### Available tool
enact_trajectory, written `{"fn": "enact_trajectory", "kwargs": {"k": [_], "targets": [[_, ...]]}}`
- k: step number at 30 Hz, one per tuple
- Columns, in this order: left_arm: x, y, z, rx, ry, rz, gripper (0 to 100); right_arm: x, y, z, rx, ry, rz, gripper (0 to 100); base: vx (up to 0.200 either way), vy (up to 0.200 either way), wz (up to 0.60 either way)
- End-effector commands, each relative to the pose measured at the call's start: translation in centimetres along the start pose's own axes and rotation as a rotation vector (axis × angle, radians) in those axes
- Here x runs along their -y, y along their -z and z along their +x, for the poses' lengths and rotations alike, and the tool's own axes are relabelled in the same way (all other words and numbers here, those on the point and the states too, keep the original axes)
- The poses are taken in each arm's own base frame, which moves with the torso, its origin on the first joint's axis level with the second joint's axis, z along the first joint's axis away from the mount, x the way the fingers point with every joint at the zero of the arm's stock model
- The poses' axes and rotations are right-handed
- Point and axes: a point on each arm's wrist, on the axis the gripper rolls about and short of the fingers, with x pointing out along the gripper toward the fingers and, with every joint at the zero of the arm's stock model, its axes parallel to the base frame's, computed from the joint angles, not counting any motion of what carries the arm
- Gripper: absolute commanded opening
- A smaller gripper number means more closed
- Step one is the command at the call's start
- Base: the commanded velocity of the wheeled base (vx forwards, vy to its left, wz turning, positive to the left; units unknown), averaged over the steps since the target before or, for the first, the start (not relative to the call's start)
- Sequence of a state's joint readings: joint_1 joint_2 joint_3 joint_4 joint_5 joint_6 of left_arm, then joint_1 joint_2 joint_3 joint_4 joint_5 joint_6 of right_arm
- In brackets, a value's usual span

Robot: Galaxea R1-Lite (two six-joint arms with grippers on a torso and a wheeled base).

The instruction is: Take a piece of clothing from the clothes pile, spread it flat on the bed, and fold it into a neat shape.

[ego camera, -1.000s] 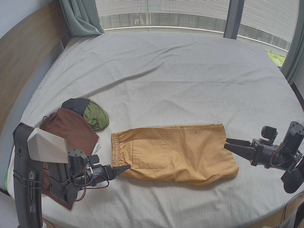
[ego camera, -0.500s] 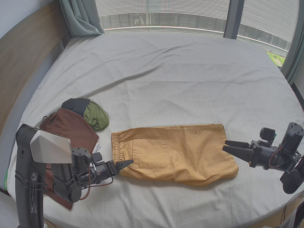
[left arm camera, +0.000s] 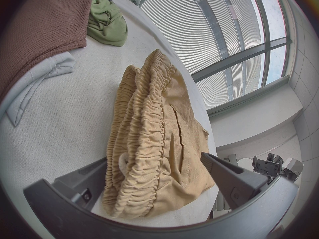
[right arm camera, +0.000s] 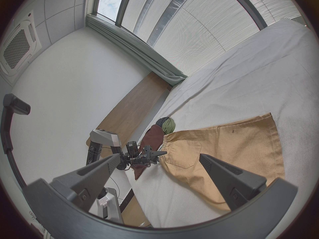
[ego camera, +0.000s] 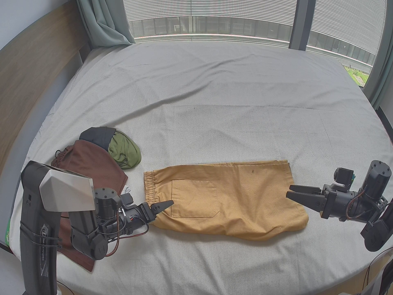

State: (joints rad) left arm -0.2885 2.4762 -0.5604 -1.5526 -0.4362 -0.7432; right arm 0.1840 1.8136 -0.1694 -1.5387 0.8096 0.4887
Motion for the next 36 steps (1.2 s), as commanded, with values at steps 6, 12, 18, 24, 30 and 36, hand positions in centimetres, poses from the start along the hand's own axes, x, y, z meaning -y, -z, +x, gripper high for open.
{"fn": "enact_trajectory", "kwargs": {"k": [6,12,18,24,30,36], "targets": [[0.1,-0.2,0.1,0.007,0.006,0.004,0,0.1,0.1,0.1,-0.005,0.000,0.004,100,0.000,0.000,0.00],[-0.1,-0.1,-0.1,0.006,0.001,0.009,0,0.2,0.3,0.1,-0.012,0.004,-0.010,100,0.000,0.000,0.00],[-0.3,-0.3,-0.2,0.012,-0.007,0.053,0,0.4,0.5,0.1,-0.020,0.008,-0.017,100,0.000,0.000,0.00],[-1.3,-0.9,-0.8,0.030,-0.035,0.157,0,0.4,0.6,0.1,-0.021,0.008,-0.016,100,0.000,0.000,0.00],[-1.0,-2.1,-1.9,0.064,-0.040,0.186,0,0.3,0.7,0.0,-0.024,0.010,-0.014,100,0.000,0.000,0.00],[-1.1,-3.1,-3.1,0.081,-0.031,0.182,0,0.3,0.7,0.0,-0.025,0.009,-0.014,100,0.000,0.000,0.00]]}}
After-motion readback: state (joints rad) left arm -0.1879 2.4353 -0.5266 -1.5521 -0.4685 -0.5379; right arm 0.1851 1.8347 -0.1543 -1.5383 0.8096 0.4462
